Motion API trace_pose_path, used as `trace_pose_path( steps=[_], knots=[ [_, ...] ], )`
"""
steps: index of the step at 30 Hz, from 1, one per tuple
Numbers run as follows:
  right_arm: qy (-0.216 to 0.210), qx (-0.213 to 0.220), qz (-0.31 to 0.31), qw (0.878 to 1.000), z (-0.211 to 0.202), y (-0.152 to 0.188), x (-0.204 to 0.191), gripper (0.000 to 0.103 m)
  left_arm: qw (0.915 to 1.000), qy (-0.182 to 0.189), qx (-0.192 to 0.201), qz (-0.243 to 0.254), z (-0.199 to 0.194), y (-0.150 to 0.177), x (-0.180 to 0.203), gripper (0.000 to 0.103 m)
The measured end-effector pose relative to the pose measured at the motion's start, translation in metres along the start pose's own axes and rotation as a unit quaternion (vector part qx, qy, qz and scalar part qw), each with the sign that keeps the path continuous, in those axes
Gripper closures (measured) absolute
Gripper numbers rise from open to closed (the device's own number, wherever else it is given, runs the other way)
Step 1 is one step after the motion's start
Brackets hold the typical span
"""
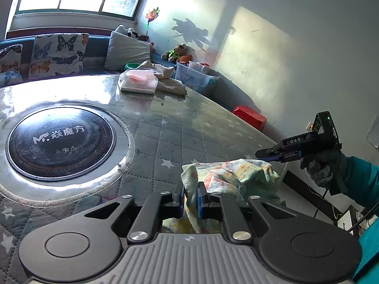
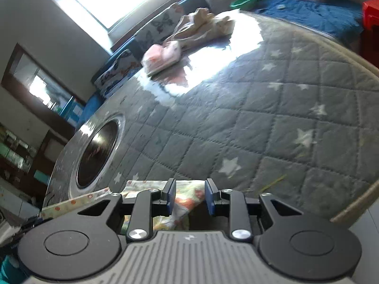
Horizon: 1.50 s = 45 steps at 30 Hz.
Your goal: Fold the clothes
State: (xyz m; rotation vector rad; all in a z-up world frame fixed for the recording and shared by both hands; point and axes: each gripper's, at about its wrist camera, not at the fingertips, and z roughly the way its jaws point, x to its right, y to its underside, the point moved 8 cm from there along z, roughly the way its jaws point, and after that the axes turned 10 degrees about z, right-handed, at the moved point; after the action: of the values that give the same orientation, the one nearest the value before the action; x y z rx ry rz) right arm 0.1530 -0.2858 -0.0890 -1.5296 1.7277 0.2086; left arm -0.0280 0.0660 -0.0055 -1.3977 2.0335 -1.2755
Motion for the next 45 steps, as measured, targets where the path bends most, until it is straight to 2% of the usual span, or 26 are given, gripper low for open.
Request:
trace_pose_path(
  steps=[7, 10, 13, 14, 21, 26, 30, 32, 37, 40, 42, 44, 45],
  knots=[
    [-0.031, -0.032, 0.067, 0.997, 0.012, 0.001, 0.010, 0.071, 1.0000, -0.002, -0.001, -0.002, 0.000, 0.001, -0.001, 0.091],
    [-0.038, -0.039, 0.084, 0.995, 0.018, -0.001, 0.012, 0.074, 1.0000, -0.006, 0.000, -0.005, -0.001, 0.001, -0.004, 0.091],
    [-0.033, -0.036, 0.047, 0.998, 0.025, -0.007, 0.001, 0.089, 0.9999, -0.014, -0.001, -0.008, 0.000, 0.001, -0.009, 0.092],
    [-0.030, -0.034, 0.030, 0.999, 0.026, -0.009, -0.005, 0.091, 0.9998, -0.018, -0.002, -0.009, 0.001, 0.001, -0.011, 0.092],
    [-0.034, -0.022, -0.091, 0.995, 0.045, -0.037, -0.068, 0.093, 0.9982, -0.059, -0.001, -0.011, 0.002, -0.010, -0.039, 0.093],
    [-0.053, -0.010, -0.184, 0.981, 0.068, -0.059, -0.137, 0.094, 0.9949, -0.100, 0.010, -0.008, -0.002, -0.030, -0.073, 0.094],
    [-0.067, 0.006, -0.229, 0.971, 0.086, -0.077, -0.184, 0.095, 0.9902, -0.138, 0.017, 0.001, -0.009, -0.044, -0.105, 0.094],
    [-0.075, 0.014, -0.247, 0.966, 0.096, -0.087, -0.208, 0.099, 0.9875, -0.156, 0.018, 0.001, -0.012, -0.050, -0.123, 0.094],
    [-0.081, 0.023, -0.270, 0.959, 0.135, -0.105, -0.249, 0.102, 0.9795, -0.201, 0.001, 0.000, -0.016, -0.052, -0.169, 0.094],
    [-0.055, 0.004, -0.277, 0.959, 0.162, -0.099, -0.248, 0.101, 0.9753, -0.220, -0.014, -0.017, -0.016, -0.046, -0.195, 0.094],
    [-0.037, -0.009, -0.282, 0.959, 0.179, -0.095, -0.247, 0.096, 0.9732, -0.227, -0.023, -0.030, -0.016, -0.041, -0.210, 0.094],
    [-0.019, -0.022, -0.287, 0.958, 0.196, -0.091, -0.246, 0.079, 0.9720, -0.230, -0.031, -0.037, -0.016, -0.035, -0.220, 0.094],
    [-0.010, -0.028, -0.289, 0.957, 0.205, -0.088, -0.246, 0.075, 0.9714, -0.232, -0.036, -0.038, -0.016, -0.032, -0.224, 0.094]
  ],
)
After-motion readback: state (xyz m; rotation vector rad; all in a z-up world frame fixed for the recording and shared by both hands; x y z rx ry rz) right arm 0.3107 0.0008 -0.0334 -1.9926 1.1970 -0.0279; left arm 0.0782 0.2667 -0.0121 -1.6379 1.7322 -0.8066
